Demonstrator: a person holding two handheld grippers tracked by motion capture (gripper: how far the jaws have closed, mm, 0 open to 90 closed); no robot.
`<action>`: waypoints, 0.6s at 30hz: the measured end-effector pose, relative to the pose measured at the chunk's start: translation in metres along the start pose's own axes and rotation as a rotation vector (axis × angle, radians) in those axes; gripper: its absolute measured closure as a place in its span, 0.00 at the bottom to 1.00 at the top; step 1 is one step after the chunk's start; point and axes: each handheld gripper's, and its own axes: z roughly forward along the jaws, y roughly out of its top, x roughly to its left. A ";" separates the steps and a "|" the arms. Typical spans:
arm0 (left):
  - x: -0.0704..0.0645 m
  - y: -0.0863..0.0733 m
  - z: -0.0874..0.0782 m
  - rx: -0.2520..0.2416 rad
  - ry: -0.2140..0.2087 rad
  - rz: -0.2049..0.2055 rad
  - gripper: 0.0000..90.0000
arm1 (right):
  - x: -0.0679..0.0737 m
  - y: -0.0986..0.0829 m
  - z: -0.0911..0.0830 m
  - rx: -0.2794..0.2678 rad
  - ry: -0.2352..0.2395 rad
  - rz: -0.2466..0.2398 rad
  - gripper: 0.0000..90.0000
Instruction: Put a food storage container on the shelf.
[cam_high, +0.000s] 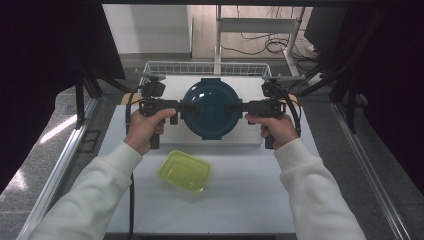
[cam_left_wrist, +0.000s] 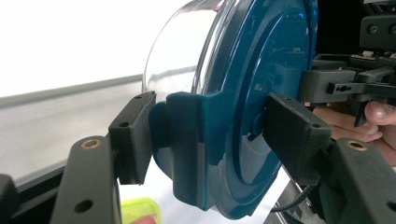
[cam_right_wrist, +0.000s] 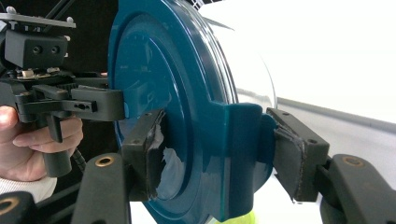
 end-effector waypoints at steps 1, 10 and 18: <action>0.000 0.000 0.000 0.000 0.000 0.000 0.40 | 0.000 0.000 0.000 0.000 0.000 0.000 0.44; 0.008 0.026 0.001 -0.004 0.003 -0.006 0.40 | -0.003 0.027 0.007 0.007 -0.003 0.013 0.44; 0.013 0.046 0.001 0.001 0.012 -0.001 0.40 | -0.008 0.045 0.014 0.008 0.008 0.031 0.44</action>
